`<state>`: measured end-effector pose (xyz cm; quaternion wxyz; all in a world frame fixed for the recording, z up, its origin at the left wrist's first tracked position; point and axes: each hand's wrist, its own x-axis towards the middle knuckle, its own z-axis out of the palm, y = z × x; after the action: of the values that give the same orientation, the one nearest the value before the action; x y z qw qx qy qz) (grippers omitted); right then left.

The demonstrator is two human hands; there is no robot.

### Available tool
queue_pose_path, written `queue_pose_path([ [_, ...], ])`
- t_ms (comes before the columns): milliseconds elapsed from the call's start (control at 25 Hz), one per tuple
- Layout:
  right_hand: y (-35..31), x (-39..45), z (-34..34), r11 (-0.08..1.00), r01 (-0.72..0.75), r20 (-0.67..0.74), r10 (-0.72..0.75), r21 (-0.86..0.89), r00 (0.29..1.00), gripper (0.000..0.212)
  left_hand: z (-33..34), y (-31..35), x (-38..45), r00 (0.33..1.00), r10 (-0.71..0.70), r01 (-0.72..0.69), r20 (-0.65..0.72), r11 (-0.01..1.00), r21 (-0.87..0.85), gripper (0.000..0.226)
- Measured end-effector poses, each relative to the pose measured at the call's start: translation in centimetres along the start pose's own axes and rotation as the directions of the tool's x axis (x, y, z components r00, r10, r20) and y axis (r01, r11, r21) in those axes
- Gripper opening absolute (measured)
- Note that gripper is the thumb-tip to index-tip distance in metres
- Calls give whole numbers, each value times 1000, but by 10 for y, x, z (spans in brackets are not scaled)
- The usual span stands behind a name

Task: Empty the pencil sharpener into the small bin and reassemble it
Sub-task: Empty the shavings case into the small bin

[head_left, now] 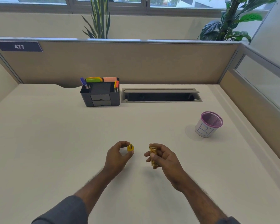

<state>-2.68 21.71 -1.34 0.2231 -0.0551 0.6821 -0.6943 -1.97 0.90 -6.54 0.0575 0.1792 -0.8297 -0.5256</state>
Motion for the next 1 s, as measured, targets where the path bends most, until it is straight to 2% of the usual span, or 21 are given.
queue_pose_path([
  [80,2,1,-1,1000,-8,-9,8,-9,1000,26,3,-17,3,999,41,-31,-32,964,264,21],
  [160,4,1,-2,1000,-16,-19,16,-10,1000,26,5,-27,3,999,30,-17,-31,927,374,23],
  [320,9,2,-4,1000,-20,-41,20,-20,999,26,5,-31,6,999,24,-14,-22,921,390,27],
  [440,10,2,-5,1000,-17,-51,16,-15,999,26,2,-31,4,997,67,-54,-24,931,360,49],
  [520,12,2,-6,1000,-8,-60,7,-21,998,25,3,-27,-3,983,165,-136,-75,946,295,63],
  [640,15,2,-12,1000,1,-101,-1,-3,995,26,17,-9,-11,928,354,-308,-119,905,293,56],
  [760,18,3,-22,1000,17,-172,-17,-1,985,28,42,9,-11,894,449,-418,11,822,386,58],
  [880,15,7,-39,999,37,-232,-42,-28,972,29,69,22,-3,902,392,-430,181,776,462,73],
  [1000,7,10,-65,997,58,-301,-71,-52,951,30,94,34,14,908,308,-416,284,742,526,77],
])
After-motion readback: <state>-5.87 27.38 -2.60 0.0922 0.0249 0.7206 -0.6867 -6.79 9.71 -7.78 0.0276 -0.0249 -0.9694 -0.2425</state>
